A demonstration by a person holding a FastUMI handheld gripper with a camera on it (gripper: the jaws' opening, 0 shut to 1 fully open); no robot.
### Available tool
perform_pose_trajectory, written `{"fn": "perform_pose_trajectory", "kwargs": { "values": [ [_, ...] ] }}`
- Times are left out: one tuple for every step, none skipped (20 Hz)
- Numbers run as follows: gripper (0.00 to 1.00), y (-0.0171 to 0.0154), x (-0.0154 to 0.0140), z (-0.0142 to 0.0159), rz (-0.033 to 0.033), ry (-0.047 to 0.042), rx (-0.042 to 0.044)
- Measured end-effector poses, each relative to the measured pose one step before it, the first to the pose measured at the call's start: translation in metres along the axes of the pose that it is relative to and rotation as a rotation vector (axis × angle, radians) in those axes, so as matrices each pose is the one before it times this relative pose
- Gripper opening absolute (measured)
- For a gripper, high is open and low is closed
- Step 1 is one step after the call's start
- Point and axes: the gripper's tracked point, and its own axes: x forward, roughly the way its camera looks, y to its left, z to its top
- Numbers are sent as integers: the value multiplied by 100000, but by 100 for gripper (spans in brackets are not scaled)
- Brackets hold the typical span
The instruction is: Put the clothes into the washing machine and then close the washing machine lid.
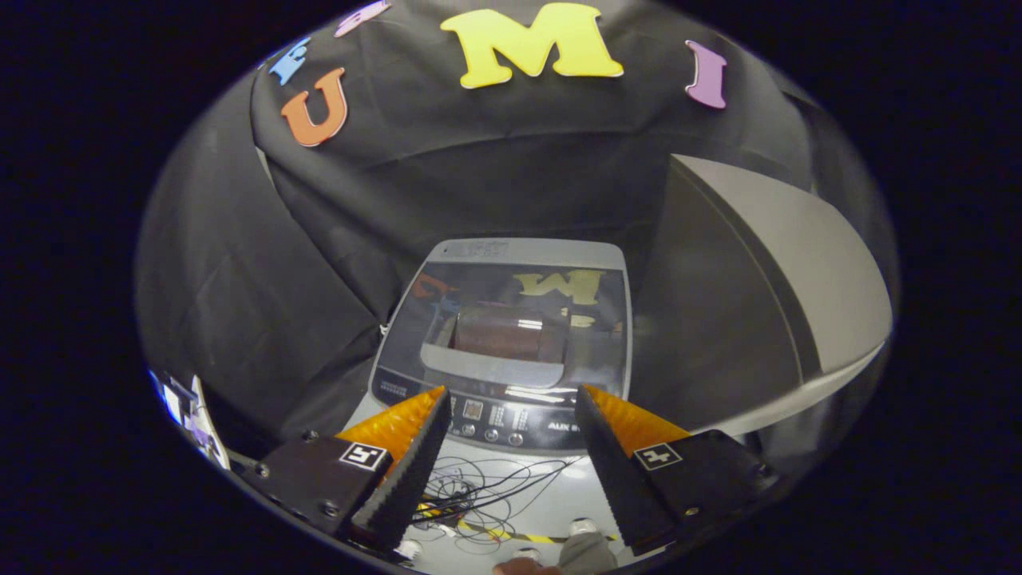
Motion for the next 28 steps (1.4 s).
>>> {"fn": "perform_pose_trajectory", "kwargs": {
  "values": [
    [98, 31, 142, 305, 412, -2351, 1061],
    [97, 185, 179, -527, 46, -2416, 1561],
    [97, 113, 40, 30, -114, -1518, 981],
    [97, -57, -87, 110, -518, -1797, 1042],
    [97, 102, -65, 290, -131, -1845, 232],
    [97, -363, -173, 27, -1082, -2098, -348],
    [97, -234, 94, 229, -1067, -2606, -723],
    [97, -196, 166, 102, -1307, -2708, -163],
    [97, -31, 248, 360, -569, -2278, 263],
    [97, -28, 88, 167, -433, -2355, 537],
    [97, -86, 93, 125, -730, -1575, 393],
    [97, -131, -167, 149, -648, -2875, 329],
    [97, -84, 277, 354, -545, -2588, 314],
    [97, -57, 391, 222, -830, -2123, -51],
    [97, -69, 387, 274, -506, -1113, 22],
    [97, 42, -200, 150, -393, -1415, 133],
    [97, 67, 204, 461, -559, -1655, 131],
    [97, -88, 243, 391, -519, -2315, -284],
    [97, -57, 365, 496, -369, -2129, -550],
    [97, -502, -24, 233, -111, -2904, -579],
    [97, -281, -20, 217, 96, -2239, -478],
    [97, -205, -55, 178, 417, -2676, -796],
    [97, -15, 305, 345, 411, -2029, -860],
    [97, -128, 34, 286, 575, -1890, -989],
    [97, -139, 338, 554, 57, -2647, -1117],
    [97, -222, 116, 318, 662, -2186, -1213],
    [97, -148, 451, 333, 70, -1577, -809],
    [97, -64, -415, -140, 708, -272, 47]
  ]
}}
